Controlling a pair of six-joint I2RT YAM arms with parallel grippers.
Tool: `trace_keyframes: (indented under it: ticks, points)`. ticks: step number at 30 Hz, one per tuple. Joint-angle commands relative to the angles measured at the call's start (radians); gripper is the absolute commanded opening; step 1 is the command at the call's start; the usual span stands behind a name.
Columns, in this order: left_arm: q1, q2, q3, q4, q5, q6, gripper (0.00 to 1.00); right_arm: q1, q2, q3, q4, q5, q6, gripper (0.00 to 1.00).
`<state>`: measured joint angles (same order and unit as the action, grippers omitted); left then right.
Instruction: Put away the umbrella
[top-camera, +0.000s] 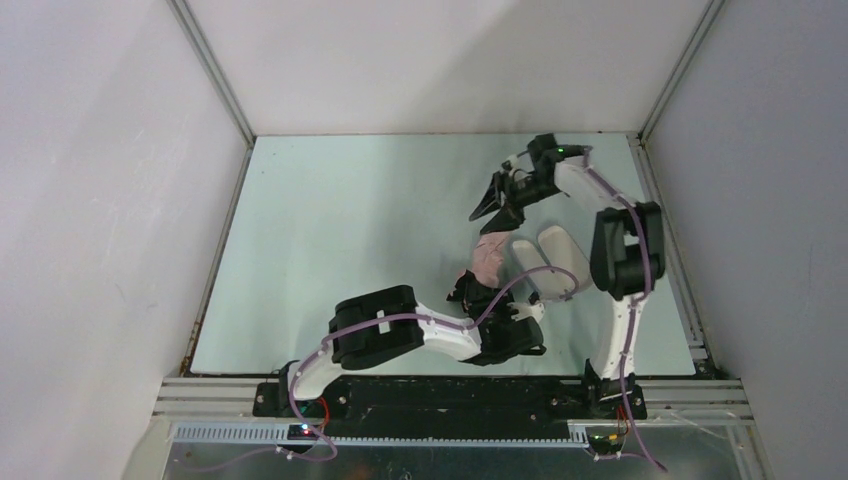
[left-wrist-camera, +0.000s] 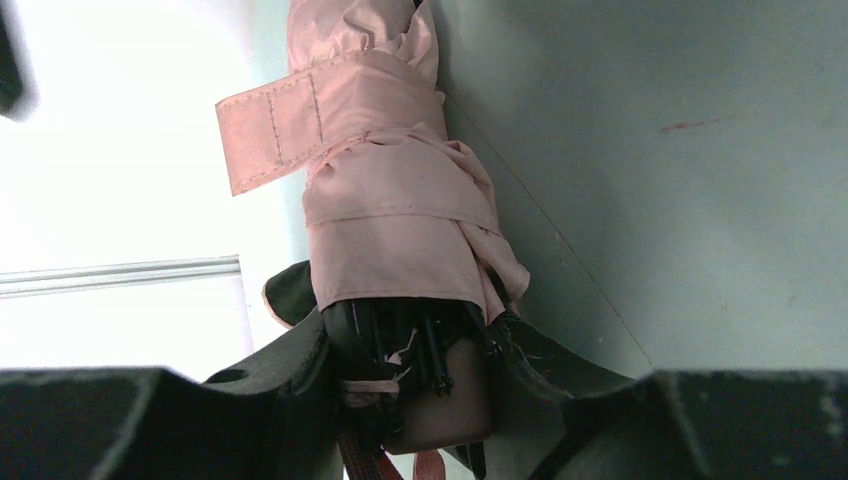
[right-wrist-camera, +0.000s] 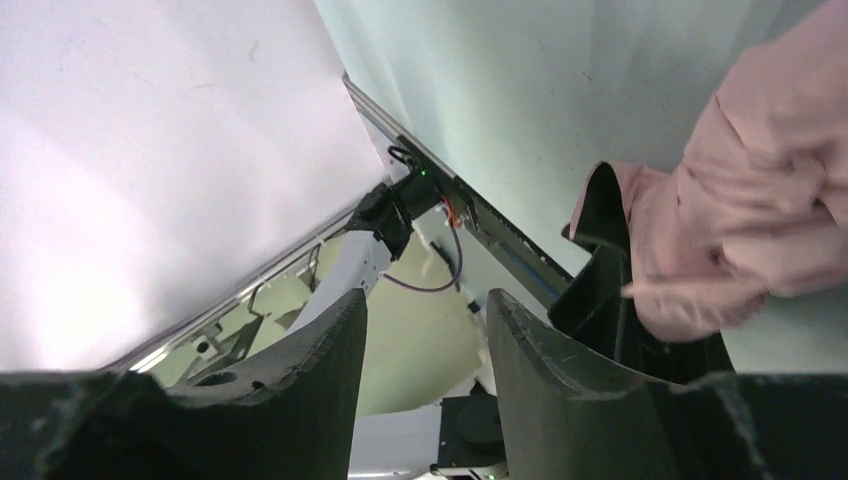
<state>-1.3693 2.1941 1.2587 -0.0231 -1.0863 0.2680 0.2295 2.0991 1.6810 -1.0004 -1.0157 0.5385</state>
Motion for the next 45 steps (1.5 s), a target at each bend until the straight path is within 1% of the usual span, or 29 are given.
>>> trace_keyframes:
  ticks: [1,2,3,4,5,6,9,13,18,23,28,33,39,42,45]
  points:
    - [-0.011,0.083,-0.004,-0.084,0.505,-0.112,0.0,-0.086,-0.236,-0.119,0.124,0.021,0.069,0.46]
    - [-0.011,0.087,0.001,-0.087,0.502,-0.112,0.0,-0.112,-0.256,-0.192,0.157,0.018,0.074,0.38]
    - [-0.01,0.089,0.003,-0.089,0.5,-0.114,0.0,-0.122,-0.284,-0.229,0.165,0.013,0.071,0.32]
    - [-0.011,0.094,0.007,-0.091,0.499,-0.114,0.0,-0.132,-0.293,-0.282,0.167,0.006,0.06,0.22]
    - [-0.01,0.094,0.008,-0.092,0.498,-0.114,0.0,-0.131,-0.294,-0.309,0.145,0.006,0.025,0.07]
    - [-0.01,0.095,0.007,-0.092,0.498,-0.114,0.0,-0.123,-0.292,-0.318,0.113,0.015,0.005,0.0]
    - [-0.009,0.096,0.007,-0.093,0.496,-0.117,0.0,-0.097,-0.283,-0.363,0.108,0.028,-0.045,0.0]
    - [-0.007,0.093,0.008,-0.098,0.495,-0.128,0.0,-0.076,-0.263,-0.403,0.163,0.059,-0.03,0.0]
    - [-0.007,0.087,0.012,-0.102,0.497,-0.135,0.0,-0.076,-0.228,-0.404,0.202,0.099,-0.005,0.0]
    - [-0.005,0.089,0.025,-0.109,0.494,-0.136,0.0,-0.073,-0.209,-0.405,0.189,0.171,-0.018,0.0]
    - [-0.004,0.09,0.034,-0.113,0.495,-0.136,0.0,-0.068,-0.169,-0.405,0.223,0.163,-0.009,0.0]
    - [-0.003,0.088,0.035,-0.117,0.496,-0.139,0.0,-0.037,-0.128,-0.405,0.25,0.165,0.005,0.0]
    - [0.002,0.085,0.033,-0.118,0.497,-0.146,0.0,-0.001,-0.075,-0.405,0.217,0.296,-0.005,0.0]
    - [0.011,0.072,0.028,-0.123,0.501,-0.157,0.0,-0.001,-0.073,-0.405,0.207,0.352,-0.006,0.0]
    - [0.037,0.042,0.019,-0.141,0.521,-0.194,0.0,-0.016,-0.117,-0.404,0.229,0.311,0.013,0.0]
